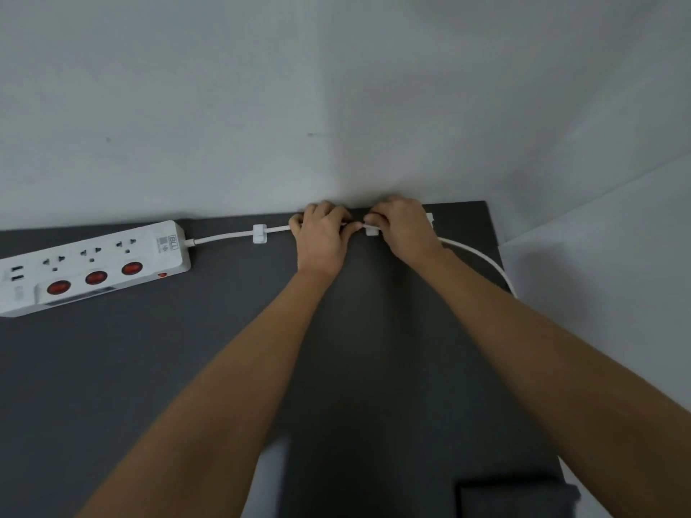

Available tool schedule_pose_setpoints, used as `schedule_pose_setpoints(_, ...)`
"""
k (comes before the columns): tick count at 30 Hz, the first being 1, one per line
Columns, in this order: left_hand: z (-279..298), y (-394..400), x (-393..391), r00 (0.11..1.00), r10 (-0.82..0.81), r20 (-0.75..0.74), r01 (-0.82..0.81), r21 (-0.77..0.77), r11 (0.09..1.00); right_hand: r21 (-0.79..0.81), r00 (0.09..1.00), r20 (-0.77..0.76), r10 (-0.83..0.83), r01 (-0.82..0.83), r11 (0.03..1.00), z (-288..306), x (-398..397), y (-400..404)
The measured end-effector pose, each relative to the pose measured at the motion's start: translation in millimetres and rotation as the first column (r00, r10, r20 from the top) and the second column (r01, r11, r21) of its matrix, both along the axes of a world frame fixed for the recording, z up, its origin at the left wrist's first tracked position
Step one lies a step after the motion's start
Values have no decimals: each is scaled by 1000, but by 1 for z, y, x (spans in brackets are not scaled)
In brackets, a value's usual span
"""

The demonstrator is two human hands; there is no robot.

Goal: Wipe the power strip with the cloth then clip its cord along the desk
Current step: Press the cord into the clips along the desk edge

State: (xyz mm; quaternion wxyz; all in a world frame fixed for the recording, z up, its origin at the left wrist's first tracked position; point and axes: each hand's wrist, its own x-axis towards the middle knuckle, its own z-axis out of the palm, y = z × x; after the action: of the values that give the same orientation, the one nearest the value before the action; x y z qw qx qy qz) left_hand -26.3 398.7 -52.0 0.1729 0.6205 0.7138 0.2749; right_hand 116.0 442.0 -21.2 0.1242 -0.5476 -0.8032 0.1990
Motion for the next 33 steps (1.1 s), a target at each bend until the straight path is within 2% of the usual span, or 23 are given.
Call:
schedule_pose_setpoints(3,1,1,8,998,43,-41,-43,-9,999,-47,1000,-3,21,-21,999,6,4,0)
schedule_pose_setpoints(5,0,-3,14,996,75,-50,-73,40,997,-54,999,-27,36,-38,998,13,13,-2)
schedule_pose_setpoints(7,1,-6,25,998,58,-31,-53,134,990,9,997,-68,-41,42,999,18,35,-2)
schedule_pose_setpoints(9,3,-5,38,999,-37,-39,44,204,978,38,985,-76,-158,161,986,18,62,1)
schedule_pose_setpoints(12,2,1,61,975,-210,-78,220,152,964,-50,982,-31,-185,184,982,13,85,3)
schedule_pose_setpoints(15,-1,11,79,966,-251,-58,254,46,966,-52,990,-37,-133,131,990,13,88,6)
schedule_pose_setpoints(18,0,21,88,982,-188,10,188,9,982,-18,997,4,-76,76,997,14,88,17)
schedule_pose_setpoints(23,2,25,101,998,-56,41,58,-47,997,6,1000,26,-14,14,1000,11,92,20)
schedule_pose_setpoints(26,9,28,111,999,23,-25,-25,-103,994,-11,997,58,-48,48,999,7,95,22)
schedule_pose_setpoints(28,9,12,111,1000,15,17,-13,-112,994,-46,995,70,-75,78,996,0,104,9)
schedule_pose_setpoints(30,6,-7,98,996,34,81,-30,-50,998,8,987,102,-126,126,992,-14,106,-2)
schedule_pose_setpoints(31,1,-18,92,993,96,76,-96,4,995,47,977,118,-176,172,984,-19,117,-11)
schedule_pose_setpoints(32,10,-34,50,967,255,13,-256,59,965,73,981,84,-174,168,983,-12,97,-19)
schedule_pose_setpoints(33,19,-49,8,896,442,-32,-437,98,894,110,986,44,-162,157,982,-9,78,-25)
